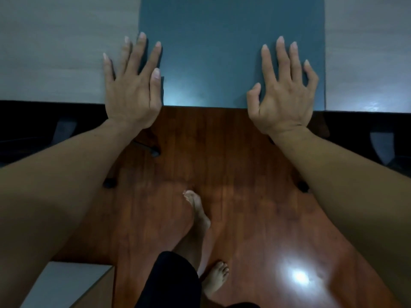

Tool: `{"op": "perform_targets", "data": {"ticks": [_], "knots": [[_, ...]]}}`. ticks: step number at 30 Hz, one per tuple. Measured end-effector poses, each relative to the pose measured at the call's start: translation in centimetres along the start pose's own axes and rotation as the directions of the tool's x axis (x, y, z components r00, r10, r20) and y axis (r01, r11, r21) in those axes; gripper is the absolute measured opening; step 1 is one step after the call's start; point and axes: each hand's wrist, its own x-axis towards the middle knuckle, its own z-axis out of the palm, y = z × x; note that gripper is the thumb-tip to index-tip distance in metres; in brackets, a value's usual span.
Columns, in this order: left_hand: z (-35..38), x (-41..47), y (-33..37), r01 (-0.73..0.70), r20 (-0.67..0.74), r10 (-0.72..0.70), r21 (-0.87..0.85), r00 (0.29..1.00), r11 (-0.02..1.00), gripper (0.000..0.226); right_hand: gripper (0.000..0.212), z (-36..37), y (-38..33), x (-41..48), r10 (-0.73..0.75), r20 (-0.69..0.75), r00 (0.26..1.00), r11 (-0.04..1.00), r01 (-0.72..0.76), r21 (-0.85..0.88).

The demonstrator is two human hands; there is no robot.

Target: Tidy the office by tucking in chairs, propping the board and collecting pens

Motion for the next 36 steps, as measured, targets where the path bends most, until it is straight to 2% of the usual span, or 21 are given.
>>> {"op": "perform_targets", "data": {"ticks": [20, 28, 36], "knots": [[0.7, 1.3, 0.0, -0.010, -0.051, 0.012, 0.037, 0.999, 0.999, 0.057, 0.073, 0.1, 0.6, 1.5, 0.001, -0.002, 1.000, 1.000, -0.001, -0.020], [0.1, 1.5, 0.0, 0.002, 0.020, -0.003, 0.007, 1.000, 1.000, 0.058, 0.072, -0.6, 0.6, 1.5, 0.005, 0.026, 1.000, 1.000, -0.006, 0.018], [-1.2, 2.1, 0.3, 0.031, 0.119, -0.028, -0.022, 0.992, 0.999, 0.061, 0.073, -2.3, 0.5, 2.2, 0.004, 0.150, 0.989, 0.997, -0.016, 0.075]]}}
